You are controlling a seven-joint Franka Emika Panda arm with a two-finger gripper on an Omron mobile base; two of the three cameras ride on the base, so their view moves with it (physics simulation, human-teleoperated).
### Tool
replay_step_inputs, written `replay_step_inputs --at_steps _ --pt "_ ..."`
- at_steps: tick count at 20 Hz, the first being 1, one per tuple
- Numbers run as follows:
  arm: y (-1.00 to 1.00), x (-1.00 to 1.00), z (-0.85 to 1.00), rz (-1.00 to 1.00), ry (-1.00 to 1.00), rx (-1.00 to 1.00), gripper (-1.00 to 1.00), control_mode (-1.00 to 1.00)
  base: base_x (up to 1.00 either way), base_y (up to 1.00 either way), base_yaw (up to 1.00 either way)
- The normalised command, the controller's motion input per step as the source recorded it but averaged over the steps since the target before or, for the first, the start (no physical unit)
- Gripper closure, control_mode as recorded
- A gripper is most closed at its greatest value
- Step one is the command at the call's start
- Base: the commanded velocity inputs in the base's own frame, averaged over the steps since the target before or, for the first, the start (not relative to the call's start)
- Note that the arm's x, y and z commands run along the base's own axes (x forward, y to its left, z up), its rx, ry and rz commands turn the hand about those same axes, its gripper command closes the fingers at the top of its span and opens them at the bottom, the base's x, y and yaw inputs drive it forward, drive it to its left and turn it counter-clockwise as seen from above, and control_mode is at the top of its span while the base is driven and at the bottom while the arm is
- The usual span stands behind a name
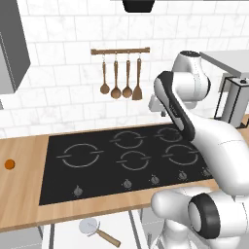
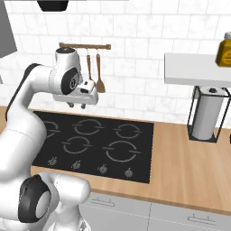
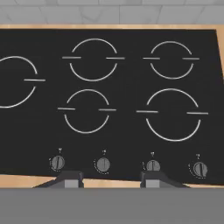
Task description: Pick the pizza cutter from the drawer and place it on the counter.
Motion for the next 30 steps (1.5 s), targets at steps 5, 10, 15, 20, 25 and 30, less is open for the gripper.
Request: replay_step_inputs --at_steps 5,10,15,20,25,30 --pt "0.12 -0.32 0.0 0.07 0.0 -0.02 -1.0 -1.0 0.0 0.0 0.0" --pt "0.8 -0.64 -0.17 0.35 0.01 -0.15 -1.0 -1.0 0.0 0.0 0.0" --pt "1.0 -0.62 -0.26 0.48 0.03 -0.22 -1.0 -1.0 0.0 0.0 0.0" --pt "1.0 -0.67 -0.23 0.47 0.0 -0.14 -1.0 -1.0 0.0 0.0 0.0" --pt "1.0 -0.31 -0.29 0.45 0.08 -0.07 -1.0 -1.0 0.0 0.0 0.0" --pt "0.93 -0.2 -0.25 0.35 0.07 0.0 -1.0 -1.0 0.0 0.0 0.0"
